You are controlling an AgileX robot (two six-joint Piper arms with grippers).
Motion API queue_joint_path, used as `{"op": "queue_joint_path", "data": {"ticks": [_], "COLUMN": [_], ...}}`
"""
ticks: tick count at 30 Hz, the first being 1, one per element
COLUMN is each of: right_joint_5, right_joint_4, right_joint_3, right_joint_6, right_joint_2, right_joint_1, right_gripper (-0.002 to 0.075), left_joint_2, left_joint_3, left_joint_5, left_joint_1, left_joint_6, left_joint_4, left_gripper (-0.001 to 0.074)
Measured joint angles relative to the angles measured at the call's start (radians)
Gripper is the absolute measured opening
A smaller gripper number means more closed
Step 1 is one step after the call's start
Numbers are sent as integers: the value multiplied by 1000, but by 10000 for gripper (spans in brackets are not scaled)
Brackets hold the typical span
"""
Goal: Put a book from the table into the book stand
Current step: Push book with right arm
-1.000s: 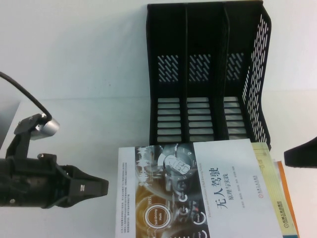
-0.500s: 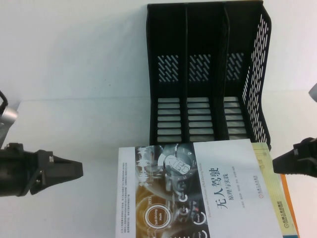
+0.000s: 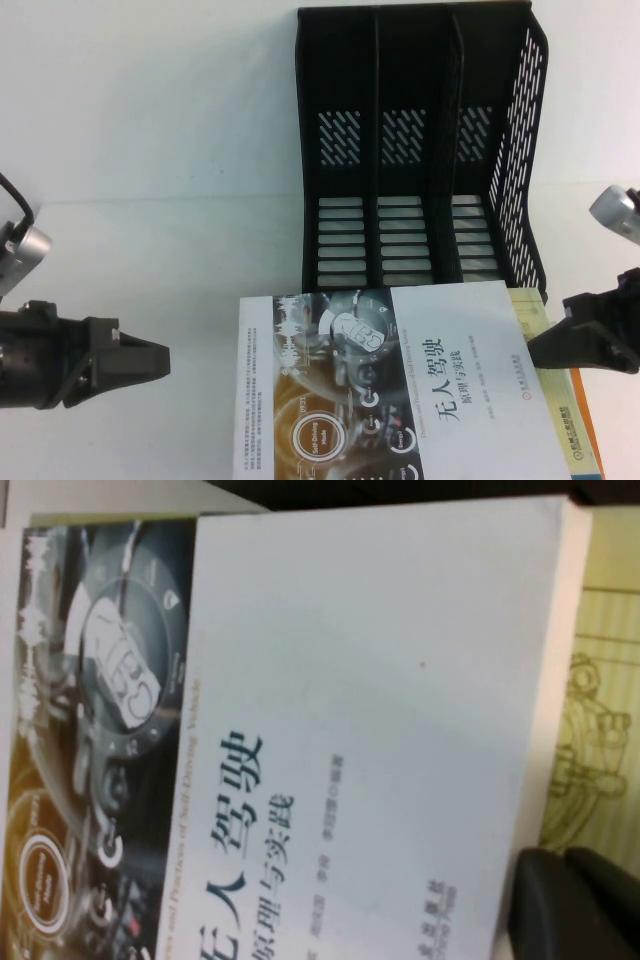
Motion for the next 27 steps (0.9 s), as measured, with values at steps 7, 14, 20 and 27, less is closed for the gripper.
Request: {"op": "queue_joint_path", "data": {"ticks": [7, 14, 20, 27], "right_joint_5": [-8, -8, -1, 7], "right_joint_4": [28, 103, 144, 140], "right_joint_3": [-2, -6, -6, -10], "right_joint_6": [-11, -41, -69, -73], "right_joint_2": [18, 47, 72, 76], "right_joint_1": [65, 105, 110, 110], "right_gripper": [-2, -2, -2, -2], "left_joint_2": [1, 27, 51, 78], "left_joint_3": [0, 0, 0, 0], "left_joint_5": [-4, -8, -32, -32], "left_joint_1": [0, 0, 0, 0], "left_joint_6": [-80, -92, -93, -113], "left_joint_4": [78, 96, 114, 128], "left_gripper": [-4, -4, -4, 24]}}
